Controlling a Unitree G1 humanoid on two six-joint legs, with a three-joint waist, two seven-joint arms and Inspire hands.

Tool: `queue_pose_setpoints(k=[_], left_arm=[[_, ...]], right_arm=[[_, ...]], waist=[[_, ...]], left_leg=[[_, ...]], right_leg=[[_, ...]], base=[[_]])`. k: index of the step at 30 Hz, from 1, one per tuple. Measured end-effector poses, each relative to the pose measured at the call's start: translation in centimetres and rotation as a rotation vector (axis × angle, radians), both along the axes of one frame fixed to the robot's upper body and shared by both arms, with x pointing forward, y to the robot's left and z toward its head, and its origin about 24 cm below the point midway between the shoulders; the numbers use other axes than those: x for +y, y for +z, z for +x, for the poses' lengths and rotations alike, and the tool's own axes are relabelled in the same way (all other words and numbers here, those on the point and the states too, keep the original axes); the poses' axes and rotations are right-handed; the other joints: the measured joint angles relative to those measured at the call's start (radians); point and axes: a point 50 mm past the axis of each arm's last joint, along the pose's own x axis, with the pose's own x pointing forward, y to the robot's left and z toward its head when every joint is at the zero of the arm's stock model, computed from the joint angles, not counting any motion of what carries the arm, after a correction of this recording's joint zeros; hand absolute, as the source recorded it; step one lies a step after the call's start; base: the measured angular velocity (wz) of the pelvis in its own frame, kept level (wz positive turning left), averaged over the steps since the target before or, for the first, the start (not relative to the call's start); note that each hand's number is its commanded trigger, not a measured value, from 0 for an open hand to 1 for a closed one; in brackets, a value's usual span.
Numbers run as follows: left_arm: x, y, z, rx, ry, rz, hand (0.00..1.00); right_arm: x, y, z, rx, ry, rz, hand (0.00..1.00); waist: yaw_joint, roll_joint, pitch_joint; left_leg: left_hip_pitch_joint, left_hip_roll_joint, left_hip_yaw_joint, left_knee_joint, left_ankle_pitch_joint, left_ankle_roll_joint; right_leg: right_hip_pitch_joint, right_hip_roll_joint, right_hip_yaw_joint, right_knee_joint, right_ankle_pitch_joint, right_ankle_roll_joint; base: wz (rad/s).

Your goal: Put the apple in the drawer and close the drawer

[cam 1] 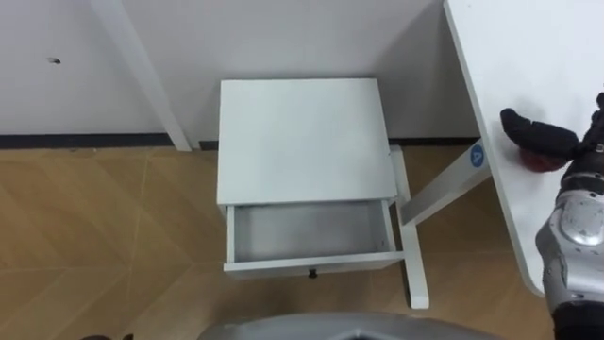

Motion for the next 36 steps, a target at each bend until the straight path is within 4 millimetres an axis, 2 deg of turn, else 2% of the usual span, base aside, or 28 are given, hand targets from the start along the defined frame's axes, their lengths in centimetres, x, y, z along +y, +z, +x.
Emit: queue_pose_setpoints(k=[8,12,18,19,20,21,22,25,28,32,36], left_arm=[[0.0,0.0,-0.8,0.023,-0.003,0.004,0.00],[0.0,0.0,-0.9,0.025,0.000,0.005,0.00],[0.1,0.1,-1.4,0.037,0.002,0.002,0.00],[0.1,0.1,-1.4,0.037,0.003,-0.003,0.00],[0.1,0.1,-1.5,0.039,0.002,-0.012,0.00],[0.1,0.1,-1.5,0.040,0.002,-0.016,0.00],[0.1,0.1,-1.5,0.040,0.001,-0.019,0.00],[0.1,0.1,-1.6,0.043,0.002,-0.020,0.00],[0.1,0.1,-1.6,0.046,0.003,-0.014,0.00],[0.0,0.0,-1.7,0.053,-0.001,-0.016,0.00],[0.0,0.0,-1.7,0.057,-0.017,-0.019,0.00]], right_arm=[[0.1,-1.1,-0.6,0.069,0.034,-0.023,0.00],[-0.1,-2.6,-1.7,0.162,0.044,-0.025,0.00],[-0.1,-2.8,-1.9,0.182,0.069,-0.033,0.00],[0.0,-2.8,-1.9,0.191,0.082,-0.047,0.13],[0.0,-2.8,-1.9,0.199,0.094,-0.056,0.55],[0.0,-2.8,-1.9,0.203,0.098,-0.062,0.86],[0.0,-2.9,-2.0,0.211,0.104,-0.073,1.00],[-0.1,-3.4,-2.4,0.244,0.106,-0.102,1.00],[-0.7,-3.7,-2.5,0.257,0.079,-0.116,1.00],[-1.2,-4.1,-2.5,0.276,0.043,-0.138,1.00],[-1.8,-4.4,-2.6,0.292,0.002,-0.136,1.00]], waist=[[-0.006,0.005,-0.0026],[-0.005,0.005,-0.0034],[-0.006,0.006,-0.0024],[-0.006,0.005,-0.0025],[-0.007,0.006,-0.0028],[-0.006,0.005,-0.0031],[-0.006,0.005,-0.0033],[-0.007,0.004,-0.0054],[-0.006,-0.009,-0.0104],[-0.010,-0.019,-0.0110],[-0.008,-0.020,-0.0112]], left_leg=[[0.004,0.000,-0.004,0.000,0.000,0.000],[0.016,-0.001,-0.011,0.000,0.000,0.000],[0.027,-0.001,-0.013,0.001,0.000,0.000],[0.027,-0.001,-0.013,0.000,0.000,0.000],[0.027,-0.001,-0.013,0.000,0.000,0.000],[0.026,0.000,-0.013,-0.001,0.000,0.000],[0.027,0.000,-0.014,0.000,0.000,0.000],[0.029,0.000,-0.014,0.002,0.000,-0.001],[0.030,0.000,-0.014,0.003,0.000,-0.001],[0.031,-0.001,-0.025,0.003,0.000,-0.001],[0.036,0.001,-0.030,0.003,-0.001,-0.002]], right_leg=[[0.007,-0.001,-0.004,-0.001,0.000,0.000],[0.024,-0.001,-0.014,-0.002,0.000,0.000],[0.038,-0.001,-0.015,-0.002,0.000,0.000],[0.037,-0.002,-0.015,-0.002,0.000,0.000],[0.037,-0.002,-0.014,-0.001,0.000,0.000],[0.038,-0.001,-0.014,-0.001,0.000,0.000],[0.038,-0.001,-0.014,-0.001,0.000,0.000],[0.040,-0.001,-0.014,-0.001,0.000,0.000],[0.041,-0.001,-0.015,-0.001,0.000,0.000],[0.047,-0.002,-0.024,-0.003,0.000,0.000],[0.052,0.000,-0.026,-0.004,0.000,0.000]], base=[[0.00],[0.08],[0.00],[0.00],[0.00],[0.00],[0.00],[0.00],[0.00],[0.05],[0.04]])
